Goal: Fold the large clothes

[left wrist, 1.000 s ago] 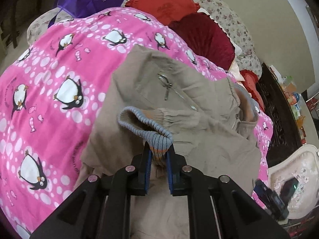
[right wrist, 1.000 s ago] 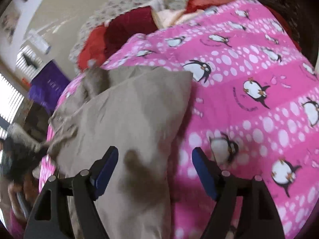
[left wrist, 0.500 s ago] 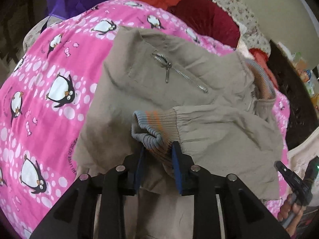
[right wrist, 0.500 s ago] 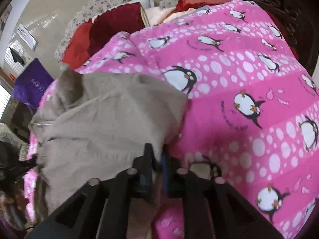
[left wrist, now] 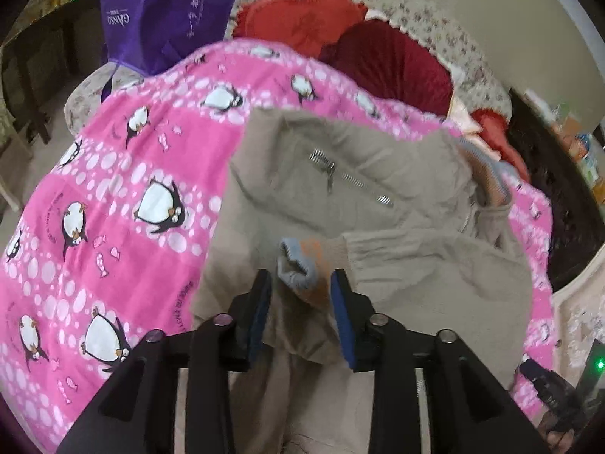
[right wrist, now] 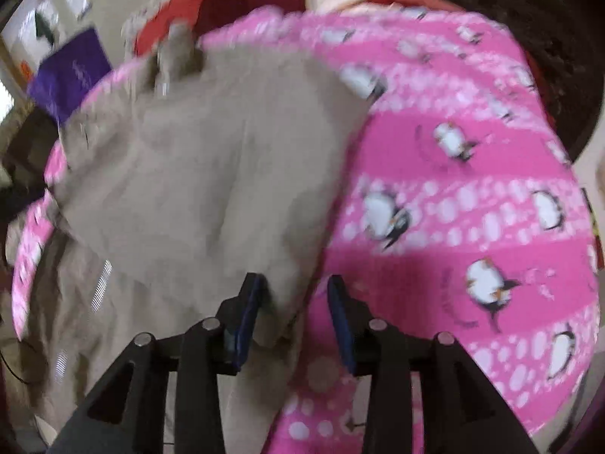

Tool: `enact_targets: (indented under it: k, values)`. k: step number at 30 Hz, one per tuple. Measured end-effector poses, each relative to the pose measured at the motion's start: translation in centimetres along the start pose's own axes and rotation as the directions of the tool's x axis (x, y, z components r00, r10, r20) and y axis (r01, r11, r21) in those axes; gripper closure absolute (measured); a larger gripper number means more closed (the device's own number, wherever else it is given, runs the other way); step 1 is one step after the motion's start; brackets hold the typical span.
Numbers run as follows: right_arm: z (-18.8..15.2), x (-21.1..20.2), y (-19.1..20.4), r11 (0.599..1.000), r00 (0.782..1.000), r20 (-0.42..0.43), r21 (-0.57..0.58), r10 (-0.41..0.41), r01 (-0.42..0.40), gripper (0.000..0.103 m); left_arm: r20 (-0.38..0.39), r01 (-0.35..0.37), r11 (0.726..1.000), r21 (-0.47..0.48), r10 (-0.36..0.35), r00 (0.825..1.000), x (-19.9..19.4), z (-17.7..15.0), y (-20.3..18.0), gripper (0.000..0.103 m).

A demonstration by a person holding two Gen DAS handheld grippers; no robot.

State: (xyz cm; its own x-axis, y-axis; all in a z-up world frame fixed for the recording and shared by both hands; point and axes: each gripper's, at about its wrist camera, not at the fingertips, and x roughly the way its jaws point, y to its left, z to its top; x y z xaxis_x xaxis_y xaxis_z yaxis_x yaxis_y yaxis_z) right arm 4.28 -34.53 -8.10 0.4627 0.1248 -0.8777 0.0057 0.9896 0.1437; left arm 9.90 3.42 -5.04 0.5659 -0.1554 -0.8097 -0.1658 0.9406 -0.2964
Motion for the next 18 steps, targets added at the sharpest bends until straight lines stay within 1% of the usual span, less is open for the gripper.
enact_targets:
  k: [2, 4, 6, 8, 9, 11, 12, 13, 14, 15, 17, 18]
  values:
    - [1.0, -1.7, 0.0, 1.000, 0.997, 0.074, 0.013, 0.008, -0.009, 0.064, 0.012, 0.018, 1.000, -0.001, -0.018, 1.000, 0.0, -0.2, -0.3, 0.080]
    - [2.0, -2.3, 0.5, 0.999, 0.992, 0.125, 0.019, 0.034, -0.037, 0.063, -0.006, 0.010, 1.000, 0.010, -0.010, 1.000, 0.6, -0.6, -0.7, 0.080]
    - [3.0, -1.5, 1.1, 0.998, 0.988, 0.145, 0.012, 0.058, -0.060, 0.063, -0.034, 0.003, 1.000, 0.031, -0.002, 0.999, 1.7, -1.1, -1.3, 0.080]
    - [4.0, -0.1, 1.9, 0.999, 0.988, 0.152, 0.002, 0.043, -0.044, 0.063, -0.057, -0.033, 0.997, 0.066, 0.036, 0.998, 3.1, -1.7, -2.0, 0.080]
    - [4.7, 0.9, 2.2, 1.000, 0.988, 0.154, -0.012, 0.019, -0.018, 0.063, -0.070, -0.043, 0.996, 0.077, 0.049, 0.996, 3.7, -1.9, -2.2, 0.080]
    - [5.7, 3.5, 2.0, 0.999, 0.992, 0.117, -0.005, -0.051, 0.052, 0.063, -0.104, -0.068, 0.994, 0.090, 0.077, 0.992, 5.1, -2.1, -2.2, 0.080]
    - [6.3, 5.0, 1.4, 0.995, 0.991, 0.094, 0.014, -0.098, 0.097, 0.063, -0.106, -0.071, 0.993, 0.095, 0.081, 0.991, 5.4, -2.3, -2.2, 0.080]
    - [7.0, 5.9, 1.1, 0.993, 0.990, 0.080, 0.028, -0.119, 0.117, 0.063, -0.104, -0.077, 0.991, 0.109, 0.088, 0.991, 5.6, -2.4, -2.2, 0.080]
    - [7.2, 6.5, 0.4, 0.991, 0.990, 0.061, 0.048, -0.128, 0.125, 0.063, -0.099, -0.080, 0.990, 0.118, 0.092, 0.991, 5.4, -2.4, -2.2, 0.080]
    - [7.1, 6.3, 0.1, 0.992, 0.992, 0.056, 0.067, -0.115, 0.111, 0.063, -0.095, -0.082, 0.989, 0.121, 0.093, 0.991, 5.3, -2.5, -2.2, 0.080]
    - [6.5, 4.7, 0.2, 0.995, 0.994, 0.075, 0.066, -0.076, 0.071, 0.063, -0.081, -0.080, 0.989, 0.122, 0.091, 0.993, 4.6, -2.5, -2.0, 0.080]
    - [5.8, 3.5, 0.4, 0.998, 0.995, 0.084, 0.048, -0.048, 0.044, 0.060, -0.076, -0.084, 0.989, 0.125, 0.094, 0.993, 4.3, -2.6, -1.9, 0.080]
